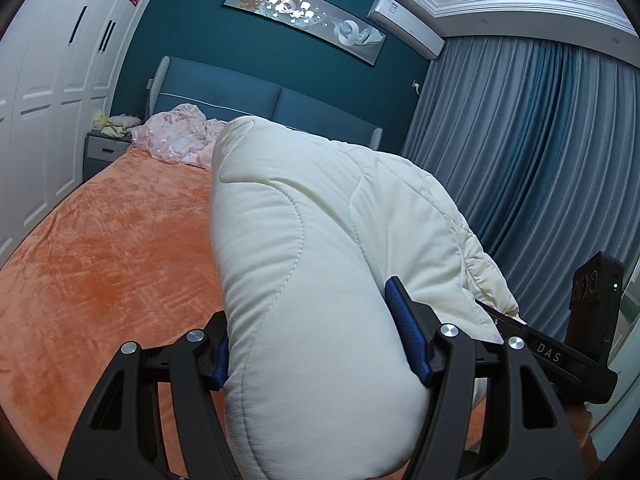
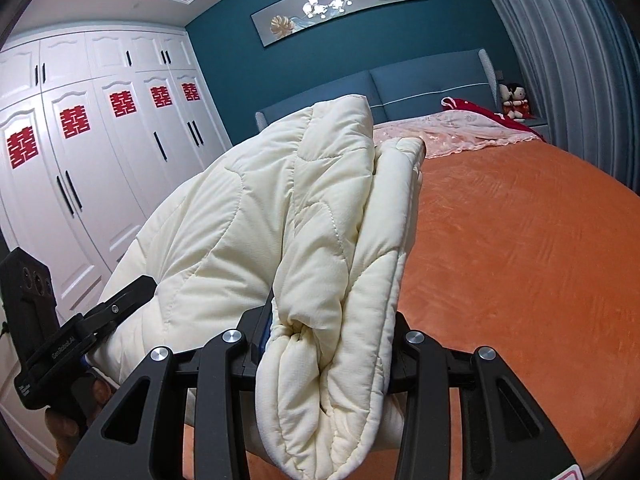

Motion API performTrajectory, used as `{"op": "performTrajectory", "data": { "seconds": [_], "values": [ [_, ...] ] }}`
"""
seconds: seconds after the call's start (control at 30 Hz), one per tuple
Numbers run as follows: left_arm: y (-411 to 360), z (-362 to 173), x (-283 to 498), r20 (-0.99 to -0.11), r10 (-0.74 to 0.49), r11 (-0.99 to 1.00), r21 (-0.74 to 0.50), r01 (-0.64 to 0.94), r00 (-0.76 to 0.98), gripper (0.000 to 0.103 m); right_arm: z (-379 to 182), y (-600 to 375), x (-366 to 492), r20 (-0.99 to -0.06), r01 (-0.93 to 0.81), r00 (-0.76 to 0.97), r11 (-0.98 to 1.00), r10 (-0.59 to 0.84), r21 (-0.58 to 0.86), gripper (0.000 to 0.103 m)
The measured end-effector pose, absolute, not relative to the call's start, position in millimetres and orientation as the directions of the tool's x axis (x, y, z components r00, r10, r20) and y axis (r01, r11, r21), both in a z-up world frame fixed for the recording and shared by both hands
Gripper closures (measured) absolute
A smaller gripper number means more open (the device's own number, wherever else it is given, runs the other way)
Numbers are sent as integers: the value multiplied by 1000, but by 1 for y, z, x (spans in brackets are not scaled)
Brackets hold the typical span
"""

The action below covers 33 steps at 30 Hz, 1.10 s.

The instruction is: Fold large clothes

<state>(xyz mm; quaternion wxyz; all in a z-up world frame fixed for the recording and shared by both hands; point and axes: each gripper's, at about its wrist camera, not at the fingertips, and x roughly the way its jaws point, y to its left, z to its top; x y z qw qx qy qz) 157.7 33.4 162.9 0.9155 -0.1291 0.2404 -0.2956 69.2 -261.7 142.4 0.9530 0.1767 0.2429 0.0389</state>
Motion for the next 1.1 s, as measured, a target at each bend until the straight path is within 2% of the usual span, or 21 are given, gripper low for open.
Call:
{"op": "performTrajectory", "data": {
  "seconds": [0.47,0.87,1.1],
  "values": [
    [81,71,220,-432,-595,796,-432,424,678,40,71,-209,129,-576,37,805,957,143,289,64],
    [78,-28,252,-590,-566,823,-446,352,575,40,-25,-198,156,-726,120,677,955,120,270,64],
    [79,-67,246,-635,-547,837,-431,336,546,39,-62,-192,155,-773,127,624,960,116,247,64]
  ]
}}
